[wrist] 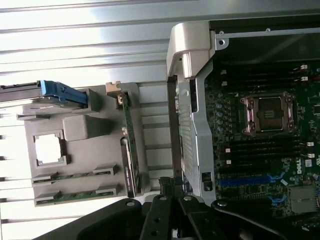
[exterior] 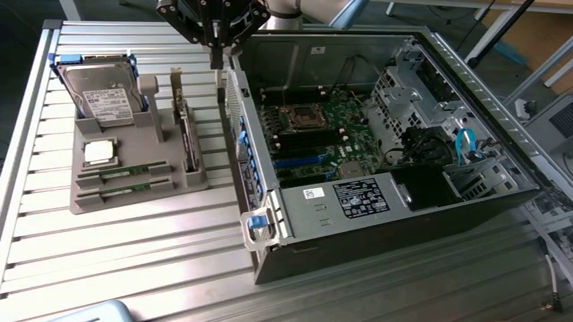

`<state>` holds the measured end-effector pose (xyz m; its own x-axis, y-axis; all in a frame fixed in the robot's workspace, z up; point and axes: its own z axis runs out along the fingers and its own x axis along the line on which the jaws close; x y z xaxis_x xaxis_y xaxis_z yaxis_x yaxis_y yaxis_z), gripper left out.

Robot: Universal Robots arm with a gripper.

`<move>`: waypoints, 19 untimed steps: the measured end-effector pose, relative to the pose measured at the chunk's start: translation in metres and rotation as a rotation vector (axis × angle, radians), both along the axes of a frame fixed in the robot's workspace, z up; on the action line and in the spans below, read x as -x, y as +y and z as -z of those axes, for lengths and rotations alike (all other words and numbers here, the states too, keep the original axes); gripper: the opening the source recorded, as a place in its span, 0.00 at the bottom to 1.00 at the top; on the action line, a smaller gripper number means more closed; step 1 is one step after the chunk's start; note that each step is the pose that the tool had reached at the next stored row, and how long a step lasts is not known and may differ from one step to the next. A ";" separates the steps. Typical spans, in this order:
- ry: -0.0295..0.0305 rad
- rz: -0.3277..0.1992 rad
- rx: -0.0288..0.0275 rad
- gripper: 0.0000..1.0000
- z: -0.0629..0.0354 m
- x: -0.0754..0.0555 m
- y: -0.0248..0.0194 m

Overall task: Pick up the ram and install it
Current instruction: 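Reach for the ram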

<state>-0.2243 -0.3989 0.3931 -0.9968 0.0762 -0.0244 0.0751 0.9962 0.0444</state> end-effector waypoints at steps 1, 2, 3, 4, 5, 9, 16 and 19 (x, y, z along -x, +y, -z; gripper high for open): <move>-0.0001 0.000 0.0000 0.11 0.0000 0.001 0.0000; -0.0001 0.000 0.0000 0.11 0.0000 0.003 0.0000; -0.0001 0.000 0.0000 0.11 0.0000 0.004 0.0000; 0.0000 0.000 0.0000 0.11 0.0000 0.005 0.0000; 0.0000 0.000 0.0000 0.11 0.0000 0.007 0.0000; 0.0000 0.000 0.0000 0.11 0.0000 0.012 0.0000; -0.0001 0.000 0.0000 0.11 0.0001 0.023 0.0000; -0.0002 0.000 0.0000 0.11 0.0001 0.028 0.0000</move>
